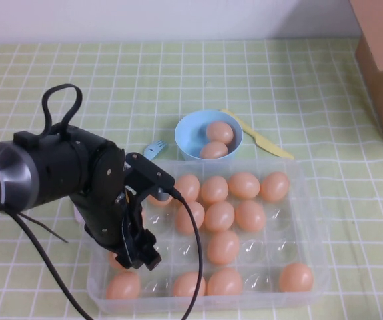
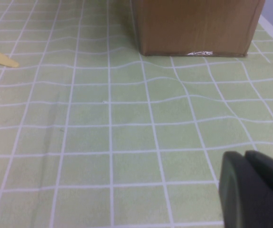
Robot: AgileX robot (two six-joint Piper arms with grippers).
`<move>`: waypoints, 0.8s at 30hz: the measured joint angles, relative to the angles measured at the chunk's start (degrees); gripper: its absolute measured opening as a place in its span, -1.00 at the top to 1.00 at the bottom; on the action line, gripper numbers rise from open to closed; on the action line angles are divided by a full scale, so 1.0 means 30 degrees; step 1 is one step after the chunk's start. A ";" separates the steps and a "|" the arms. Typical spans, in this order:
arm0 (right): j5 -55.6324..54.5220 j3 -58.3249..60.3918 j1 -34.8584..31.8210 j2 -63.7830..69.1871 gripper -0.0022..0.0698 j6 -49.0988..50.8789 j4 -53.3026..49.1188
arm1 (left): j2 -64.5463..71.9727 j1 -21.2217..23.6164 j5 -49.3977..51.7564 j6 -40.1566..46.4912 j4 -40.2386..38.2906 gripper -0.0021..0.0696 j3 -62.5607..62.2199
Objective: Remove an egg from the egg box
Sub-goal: Pick up the egg from the plastic box, then place the egg in the bowl
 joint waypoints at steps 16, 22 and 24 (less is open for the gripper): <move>0.0013 0.0000 0.0000 0.0000 0.99 0.0000 0.0000 | -0.1386 -0.1096 0.3596 -0.0567 0.0341 -0.06 -0.6918; 0.0013 0.0000 0.0000 0.0000 0.99 0.0000 0.0000 | 0.1171 -0.1226 -0.1638 -0.0470 0.0831 -0.06 -0.9326; 0.0013 0.0000 0.0000 0.0000 0.99 0.0000 0.0000 | 0.2361 -0.1226 -0.3729 -0.0470 0.1140 -0.06 -0.9658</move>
